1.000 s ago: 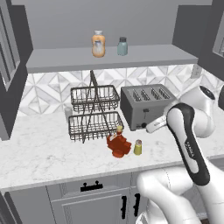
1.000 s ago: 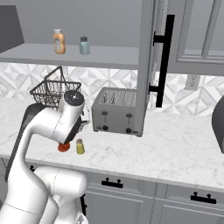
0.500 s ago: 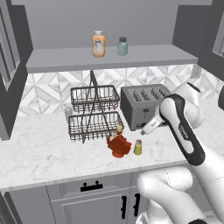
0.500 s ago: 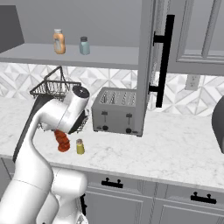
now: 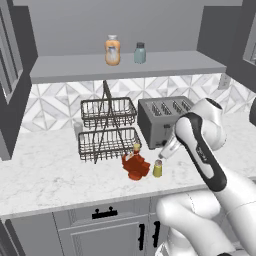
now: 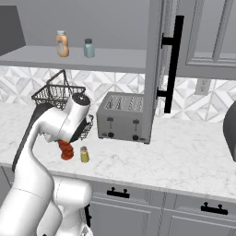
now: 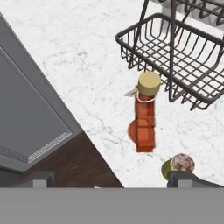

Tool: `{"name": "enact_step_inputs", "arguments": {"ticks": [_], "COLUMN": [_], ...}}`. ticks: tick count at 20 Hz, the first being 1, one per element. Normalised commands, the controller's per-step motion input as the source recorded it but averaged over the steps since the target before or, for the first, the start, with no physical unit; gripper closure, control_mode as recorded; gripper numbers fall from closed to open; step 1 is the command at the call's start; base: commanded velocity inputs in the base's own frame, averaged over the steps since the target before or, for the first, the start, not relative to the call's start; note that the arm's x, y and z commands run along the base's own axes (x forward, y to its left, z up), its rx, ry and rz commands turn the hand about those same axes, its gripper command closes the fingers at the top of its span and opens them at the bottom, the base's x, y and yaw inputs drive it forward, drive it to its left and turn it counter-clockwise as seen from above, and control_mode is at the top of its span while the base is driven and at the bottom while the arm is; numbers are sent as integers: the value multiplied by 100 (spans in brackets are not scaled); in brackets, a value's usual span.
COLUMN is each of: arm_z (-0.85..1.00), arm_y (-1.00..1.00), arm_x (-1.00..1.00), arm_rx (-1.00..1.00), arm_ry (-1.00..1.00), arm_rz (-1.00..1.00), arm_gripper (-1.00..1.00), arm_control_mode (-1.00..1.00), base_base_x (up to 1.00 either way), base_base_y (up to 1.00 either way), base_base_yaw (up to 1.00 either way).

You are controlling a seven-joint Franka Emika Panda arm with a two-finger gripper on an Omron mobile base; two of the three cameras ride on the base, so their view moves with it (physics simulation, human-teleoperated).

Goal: Put the shaker and condiment bottle from the counter next to their counterparts in the cabinet.

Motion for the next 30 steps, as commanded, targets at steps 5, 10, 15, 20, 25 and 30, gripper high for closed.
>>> {"name": "enact_step_inputs", "arguments": {"ticks": [5, 10, 15, 20, 25, 30], "arm_z": [-23, -3, -3, -11, -18, -25], "arm_y": [7, 19, 2, 0, 0, 0], "arm_x": [3, 24, 17, 11, 8, 15], "arm_rx": [-5, -6, 0, 0, 0, 0], "arm_ry": [-14, 1, 4, 1, 0, 0], "arm_rz": [7, 2, 0, 0, 0, 0], "arm_gripper": [-100, -100, -100, -100, -100, -100], "arm_control_mode": [-100, -100, -100, -100, -100, -100], "base_base_x": [0, 0, 0, 0, 0, 0], "base_base_y": [0, 0, 0, 0, 0, 0], "base_base_yaw": [0, 0, 0, 0, 0, 0]}}
